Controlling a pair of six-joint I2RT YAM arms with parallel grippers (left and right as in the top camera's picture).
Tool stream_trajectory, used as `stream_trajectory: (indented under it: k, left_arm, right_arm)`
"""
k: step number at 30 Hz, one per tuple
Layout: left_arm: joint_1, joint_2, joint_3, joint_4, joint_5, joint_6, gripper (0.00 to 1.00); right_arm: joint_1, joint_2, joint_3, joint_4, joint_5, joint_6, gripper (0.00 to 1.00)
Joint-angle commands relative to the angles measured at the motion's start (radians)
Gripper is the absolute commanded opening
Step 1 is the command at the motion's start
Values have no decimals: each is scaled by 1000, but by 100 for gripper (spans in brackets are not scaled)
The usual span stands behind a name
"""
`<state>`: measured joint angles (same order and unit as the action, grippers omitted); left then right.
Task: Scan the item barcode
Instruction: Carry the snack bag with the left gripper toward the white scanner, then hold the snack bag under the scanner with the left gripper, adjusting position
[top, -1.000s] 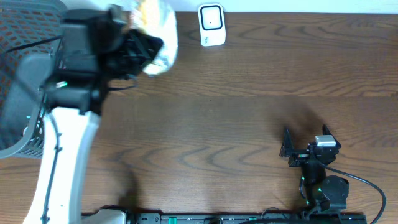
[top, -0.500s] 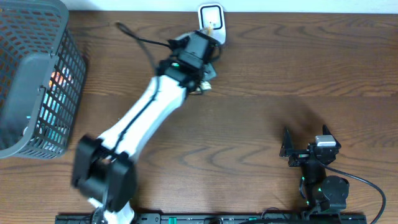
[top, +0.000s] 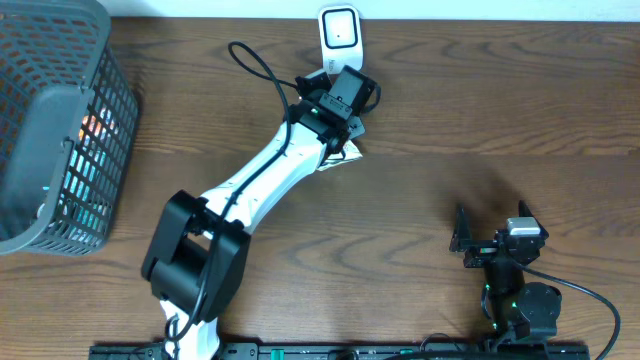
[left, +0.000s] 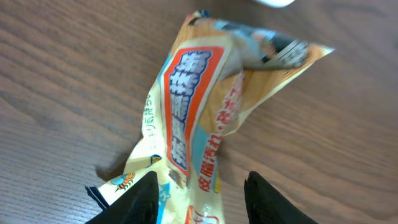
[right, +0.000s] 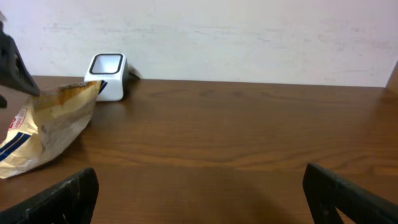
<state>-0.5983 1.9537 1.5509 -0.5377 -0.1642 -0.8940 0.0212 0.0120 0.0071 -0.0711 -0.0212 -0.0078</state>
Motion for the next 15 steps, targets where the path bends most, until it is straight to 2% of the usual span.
stream_trajectory:
  k: [1, 5, 8, 11, 15]
  left_arm:
    - [24, -88, 19, 17, -29, 3, 44]
    - [61, -118, 19, 27, -71, 6, 43]
    - [89, -111, 18, 19, -146, 6, 33]
    - [120, -96, 18, 24, -162, 6, 25]
    - [139, -65, 18, 44, -151, 6, 24]
  right_arm:
    - [-3, -6, -1, -6, 8, 10, 99]
    - [-3, -6, -1, -6, 8, 10, 99]
    - [-3, -6, -1, -6, 8, 10, 99]
    - [-3, -6, -1, -6, 8, 10, 99]
    - [-3, -6, -1, -6, 8, 10, 99]
